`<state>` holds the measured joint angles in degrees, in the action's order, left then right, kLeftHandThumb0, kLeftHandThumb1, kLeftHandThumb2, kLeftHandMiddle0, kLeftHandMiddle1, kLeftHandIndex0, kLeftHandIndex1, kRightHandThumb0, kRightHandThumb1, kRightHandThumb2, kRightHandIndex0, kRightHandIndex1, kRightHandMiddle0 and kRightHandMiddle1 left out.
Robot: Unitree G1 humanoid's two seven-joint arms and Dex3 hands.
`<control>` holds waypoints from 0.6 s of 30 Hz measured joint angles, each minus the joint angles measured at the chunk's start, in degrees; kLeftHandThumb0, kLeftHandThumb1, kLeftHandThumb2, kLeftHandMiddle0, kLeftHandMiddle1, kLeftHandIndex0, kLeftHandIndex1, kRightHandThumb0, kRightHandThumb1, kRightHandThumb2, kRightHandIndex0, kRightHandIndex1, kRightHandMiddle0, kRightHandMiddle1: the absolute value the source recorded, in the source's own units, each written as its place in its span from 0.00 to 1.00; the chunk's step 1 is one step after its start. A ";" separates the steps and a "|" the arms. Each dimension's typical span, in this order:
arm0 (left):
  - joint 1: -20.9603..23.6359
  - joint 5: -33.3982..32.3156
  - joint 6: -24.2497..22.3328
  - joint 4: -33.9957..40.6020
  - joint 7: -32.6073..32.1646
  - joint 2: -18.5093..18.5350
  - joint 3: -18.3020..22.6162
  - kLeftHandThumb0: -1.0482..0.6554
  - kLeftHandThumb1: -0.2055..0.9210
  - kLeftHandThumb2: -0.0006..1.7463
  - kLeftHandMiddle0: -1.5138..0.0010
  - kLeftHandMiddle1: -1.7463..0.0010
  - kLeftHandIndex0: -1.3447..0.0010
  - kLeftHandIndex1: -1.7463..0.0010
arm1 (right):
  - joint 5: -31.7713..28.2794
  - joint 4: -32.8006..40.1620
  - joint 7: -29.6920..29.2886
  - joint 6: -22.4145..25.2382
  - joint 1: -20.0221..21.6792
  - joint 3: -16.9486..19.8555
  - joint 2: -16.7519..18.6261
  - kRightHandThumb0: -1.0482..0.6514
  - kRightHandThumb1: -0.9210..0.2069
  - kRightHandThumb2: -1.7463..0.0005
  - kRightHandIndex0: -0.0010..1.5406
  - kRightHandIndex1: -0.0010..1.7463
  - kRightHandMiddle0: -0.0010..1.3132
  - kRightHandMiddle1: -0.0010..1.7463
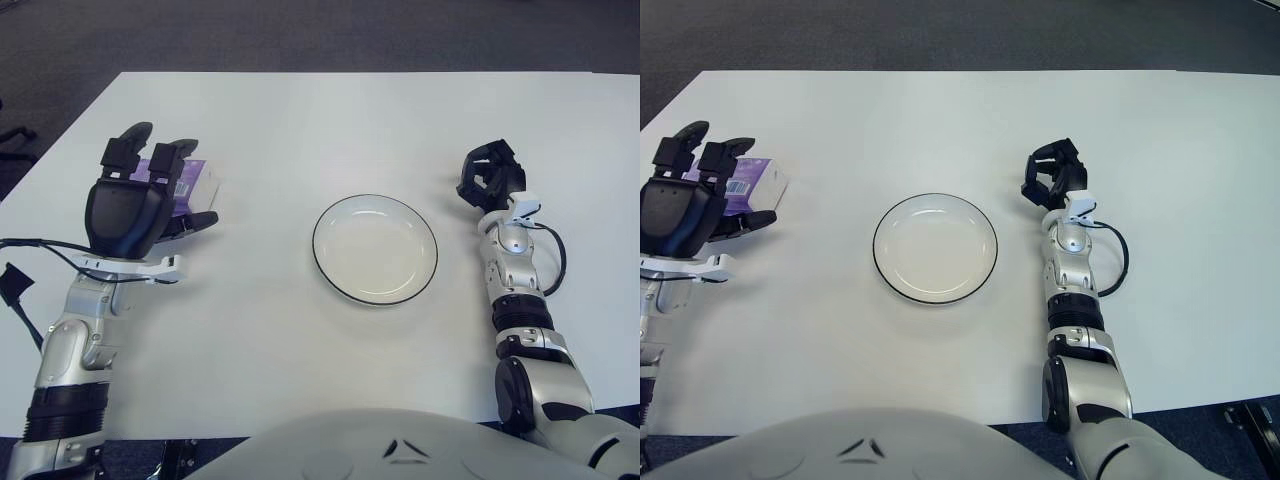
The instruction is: Put the tissue paper into the plate.
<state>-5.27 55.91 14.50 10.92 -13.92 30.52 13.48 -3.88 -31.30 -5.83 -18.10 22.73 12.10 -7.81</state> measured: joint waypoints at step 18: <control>1.06 2.59 -5.33 2.15 13.90 9.06 -1.55 0.00 1.00 0.27 1.00 1.00 1.00 1.00 | 0.00 0.01 0.46 0.00 -0.03 0.01 -0.12 0.37 0.33 0.42 0.44 1.00 0.33 1.00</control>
<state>-4.21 58.50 9.17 13.07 -0.02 39.58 11.94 -3.88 -31.30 -5.37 -18.10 22.70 12.11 -7.93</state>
